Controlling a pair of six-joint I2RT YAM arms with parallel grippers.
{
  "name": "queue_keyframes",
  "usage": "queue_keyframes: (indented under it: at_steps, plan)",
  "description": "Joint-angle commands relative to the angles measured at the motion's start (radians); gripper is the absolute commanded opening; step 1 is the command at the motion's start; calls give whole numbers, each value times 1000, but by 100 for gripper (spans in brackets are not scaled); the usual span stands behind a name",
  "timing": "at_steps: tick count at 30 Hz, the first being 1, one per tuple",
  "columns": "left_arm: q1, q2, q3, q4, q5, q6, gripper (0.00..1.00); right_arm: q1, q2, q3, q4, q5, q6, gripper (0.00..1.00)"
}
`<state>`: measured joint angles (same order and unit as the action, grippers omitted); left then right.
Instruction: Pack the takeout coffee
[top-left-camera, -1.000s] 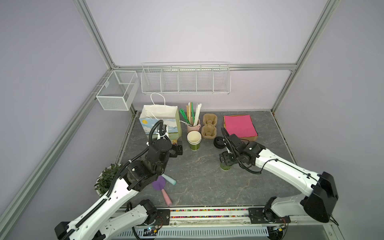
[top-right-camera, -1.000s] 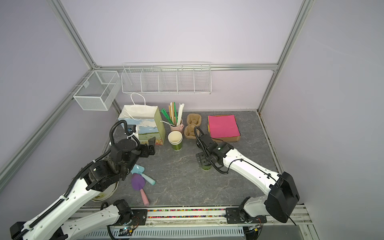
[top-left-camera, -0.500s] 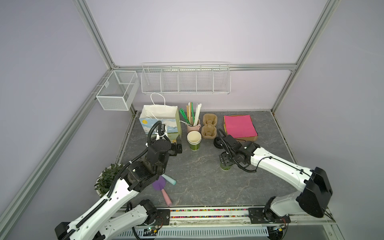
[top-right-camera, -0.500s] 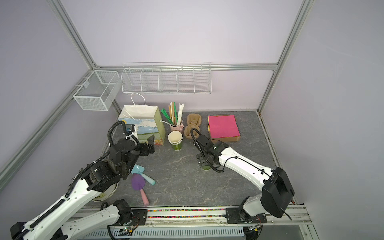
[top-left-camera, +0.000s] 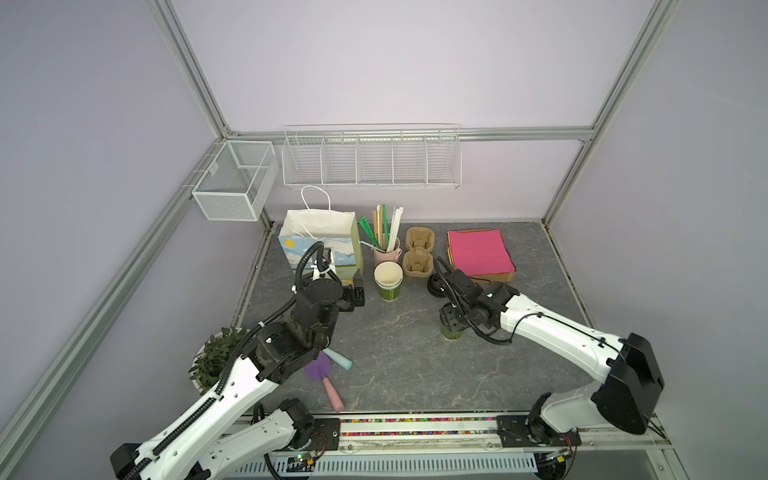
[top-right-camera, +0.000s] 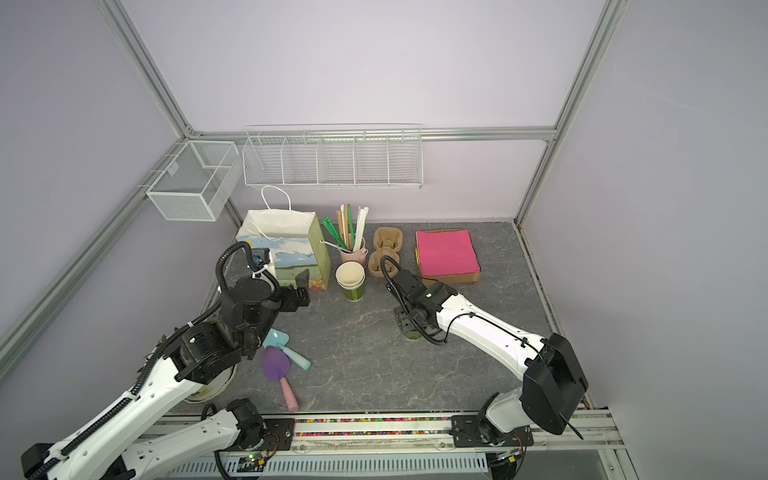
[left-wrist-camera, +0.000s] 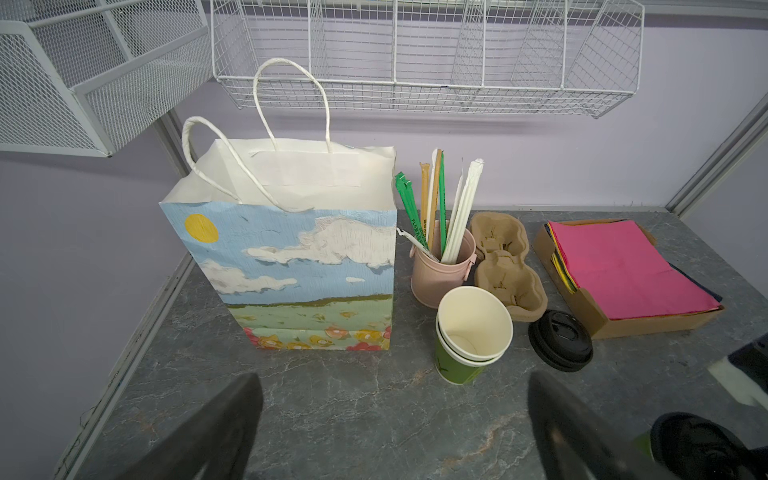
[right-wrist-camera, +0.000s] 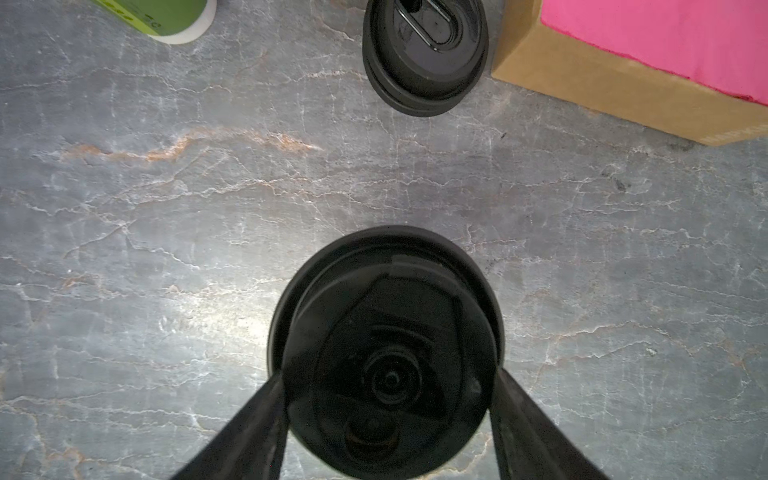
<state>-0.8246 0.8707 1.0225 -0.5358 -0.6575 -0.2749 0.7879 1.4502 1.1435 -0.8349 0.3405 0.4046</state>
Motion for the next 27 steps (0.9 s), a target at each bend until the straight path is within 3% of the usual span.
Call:
queue_keyframes:
  at_steps: [1,7,12,18,27]
  plan:
    - [4,-2,-11,11,-9,16,99,-4,-47,10,-36,61,20,71]
    - [4,-5,-16,11,5,9,99,-106,-143,-7,-86,136,45,71]
    - [5,-3,-16,8,16,3,99,-294,-255,-35,-99,177,34,70]
    - [4,0,-16,4,37,-9,99,-489,-279,0,-160,196,32,70]
    - [4,5,-17,7,72,-14,99,-701,-336,-150,-131,137,85,70]
